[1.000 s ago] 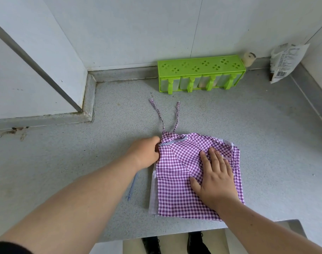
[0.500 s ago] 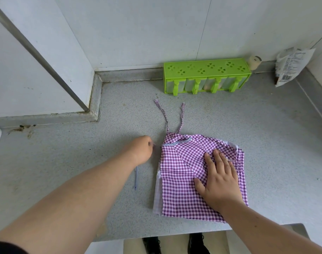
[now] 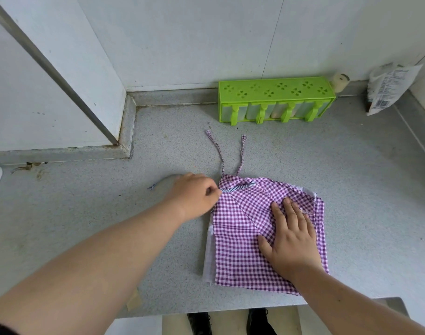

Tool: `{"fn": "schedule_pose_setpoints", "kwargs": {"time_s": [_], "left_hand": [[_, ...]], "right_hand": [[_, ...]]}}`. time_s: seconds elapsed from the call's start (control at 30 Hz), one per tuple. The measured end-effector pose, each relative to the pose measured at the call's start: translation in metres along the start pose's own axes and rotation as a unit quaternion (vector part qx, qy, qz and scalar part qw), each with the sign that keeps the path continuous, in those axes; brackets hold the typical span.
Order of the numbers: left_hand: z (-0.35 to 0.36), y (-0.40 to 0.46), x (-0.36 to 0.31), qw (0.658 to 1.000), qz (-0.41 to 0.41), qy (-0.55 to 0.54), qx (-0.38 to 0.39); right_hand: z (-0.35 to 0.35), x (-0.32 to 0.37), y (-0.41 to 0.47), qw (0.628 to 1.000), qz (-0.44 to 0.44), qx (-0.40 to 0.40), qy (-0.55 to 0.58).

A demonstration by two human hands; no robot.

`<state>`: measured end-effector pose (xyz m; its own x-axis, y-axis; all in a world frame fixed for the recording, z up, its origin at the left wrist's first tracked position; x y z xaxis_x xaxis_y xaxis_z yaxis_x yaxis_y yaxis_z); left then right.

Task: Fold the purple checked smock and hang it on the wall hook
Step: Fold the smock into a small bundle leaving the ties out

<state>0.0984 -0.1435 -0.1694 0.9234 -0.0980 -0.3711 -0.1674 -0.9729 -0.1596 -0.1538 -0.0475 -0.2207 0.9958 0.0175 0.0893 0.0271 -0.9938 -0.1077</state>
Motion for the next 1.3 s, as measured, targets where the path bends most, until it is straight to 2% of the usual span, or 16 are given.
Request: {"fn": "schedule_pose_setpoints", "kwargs": {"time_s": [0.1,0.17,0.37,0.4,0.47,0.53,0.6,0.7,0.83,0.9,0.97,1.03,1.1,1.17,1.23,1.3], "left_hand": [[0.016,-0.001,-0.013,0.991,-0.061,-0.116,0.024],[0.021,0.0,-0.013,0.987,-0.071,-0.141,0.032],[0.014,-0.003,-0.005,0.997,0.028,-0.021,0.07],[0.01,-0.002,0.0,0.998,0.015,-0.024,0.064],[-0.001,-0.001,0.015,0.994,-0.062,-0.086,0.038],[-0.01,0.003,0.034,0.975,-0.142,-0.168,0.018],[-0.021,0.009,0.051,0.965,-0.179,-0.189,-0.006],[-0.034,0.017,0.074,0.97,-0.191,-0.142,-0.046],[-0.046,0.023,0.101,0.972,-0.209,0.04,-0.1],[-0.048,0.019,0.101,0.967,-0.211,0.084,-0.117],[-0.044,0.013,0.08,0.978,-0.123,0.121,-0.117],[-0.035,0.002,0.034,0.986,0.045,0.122,-0.103],[-0.017,-0.02,-0.022,0.97,0.21,0.119,-0.018],[0.009,-0.042,-0.065,0.937,0.319,0.127,0.063],[0.038,-0.054,-0.084,0.923,0.339,0.146,0.109],[0.061,-0.055,-0.078,0.927,0.297,0.176,0.149]], "right_hand": [[0.0,0.0,0.0,1.0,0.001,-0.007,0.006],[0.0,-0.001,0.0,1.0,0.001,-0.011,0.009],[0.0,-0.001,-0.001,1.0,0.0,-0.009,0.004],[0.0,-0.001,0.0,1.0,0.0,-0.008,0.004],[0.0,-0.001,0.0,1.0,0.001,-0.007,0.006],[0.001,-0.001,0.0,1.0,0.002,-0.007,0.008],[0.001,-0.001,0.0,1.0,0.002,-0.007,0.01],[0.001,-0.001,-0.001,1.0,0.001,-0.005,0.009],[0.001,-0.001,0.0,1.0,0.002,-0.008,0.01],[0.002,-0.001,0.0,1.0,0.002,-0.005,0.008],[0.002,-0.001,0.0,1.0,-0.001,-0.005,0.004],[0.002,-0.001,0.0,1.0,-0.001,-0.009,0.006],[0.003,-0.001,0.0,1.0,-0.003,-0.016,0.009],[0.003,-0.001,0.0,1.0,-0.003,-0.028,0.013],[0.003,-0.001,0.0,1.0,-0.004,-0.023,0.007],[0.003,-0.002,0.0,1.0,-0.006,-0.011,0.006]]}}
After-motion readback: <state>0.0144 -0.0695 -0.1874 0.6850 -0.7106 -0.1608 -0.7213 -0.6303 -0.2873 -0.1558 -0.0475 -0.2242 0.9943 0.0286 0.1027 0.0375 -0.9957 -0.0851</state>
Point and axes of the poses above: each hand's wrist, its own y-axis towards the middle knuckle, its own z-axis out of the palm, x = y × z, the point moved 7 cm from there along y, towards the middle knuckle, and after that the axes turned 13 degrees about -x, right-handed, at the moved point
